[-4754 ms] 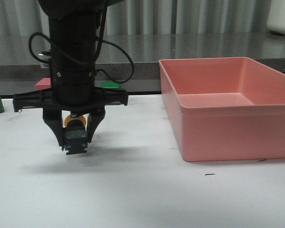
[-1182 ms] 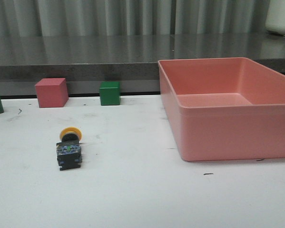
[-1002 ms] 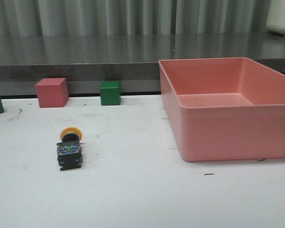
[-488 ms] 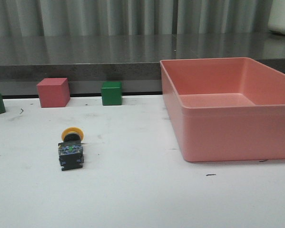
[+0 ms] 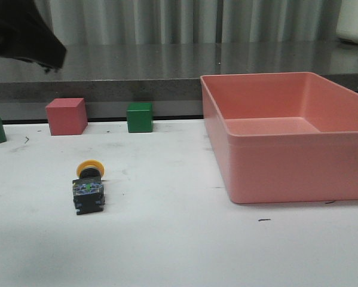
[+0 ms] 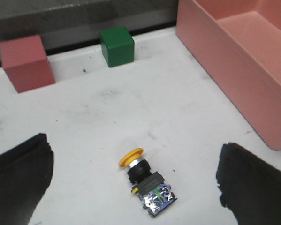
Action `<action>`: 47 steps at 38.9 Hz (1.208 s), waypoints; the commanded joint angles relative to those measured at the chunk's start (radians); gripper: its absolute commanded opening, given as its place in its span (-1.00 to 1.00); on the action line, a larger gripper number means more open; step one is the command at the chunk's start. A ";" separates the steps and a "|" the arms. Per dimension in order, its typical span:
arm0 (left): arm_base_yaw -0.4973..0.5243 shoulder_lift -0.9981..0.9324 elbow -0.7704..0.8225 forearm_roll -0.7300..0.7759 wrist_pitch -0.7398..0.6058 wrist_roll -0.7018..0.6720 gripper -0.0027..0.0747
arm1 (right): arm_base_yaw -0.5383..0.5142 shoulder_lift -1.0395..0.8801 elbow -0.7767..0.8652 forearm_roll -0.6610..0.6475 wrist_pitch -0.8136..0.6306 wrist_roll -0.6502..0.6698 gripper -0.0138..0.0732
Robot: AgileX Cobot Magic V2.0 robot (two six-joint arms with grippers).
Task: Place and stand button with both arms
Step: 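Lower the left gripper over the button and grasp its black body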
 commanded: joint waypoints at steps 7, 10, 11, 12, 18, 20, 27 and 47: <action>0.020 0.231 -0.255 -0.181 0.266 -0.011 0.81 | -0.005 0.004 -0.028 -0.008 -0.086 -0.010 -0.85; 0.043 0.303 -0.320 -0.230 0.370 -0.011 0.81 | -0.005 0.004 -0.028 -0.008 -0.086 -0.010 -0.85; 0.048 0.322 -0.337 -0.236 0.386 -0.011 0.81 | -0.005 0.004 -0.028 -0.008 -0.086 -0.010 -0.85; 0.054 0.341 -0.360 -0.248 0.421 -0.013 0.81 | -0.005 0.004 -0.028 -0.008 -0.086 -0.010 -0.85; 0.083 0.472 -0.463 -0.253 0.602 -0.064 0.81 | -0.005 0.004 -0.028 -0.008 -0.086 -0.010 -0.85; 0.086 0.510 -0.493 -0.255 0.642 -0.064 0.81 | -0.005 0.004 -0.028 -0.008 -0.086 -0.010 -0.85; 0.086 0.615 -0.586 -0.276 0.701 -0.066 0.81 | -0.005 0.004 -0.028 -0.008 -0.086 -0.010 -0.85; 0.086 0.802 -0.762 -0.298 0.912 -0.142 0.66 | -0.005 0.004 -0.028 -0.008 -0.086 -0.010 -0.85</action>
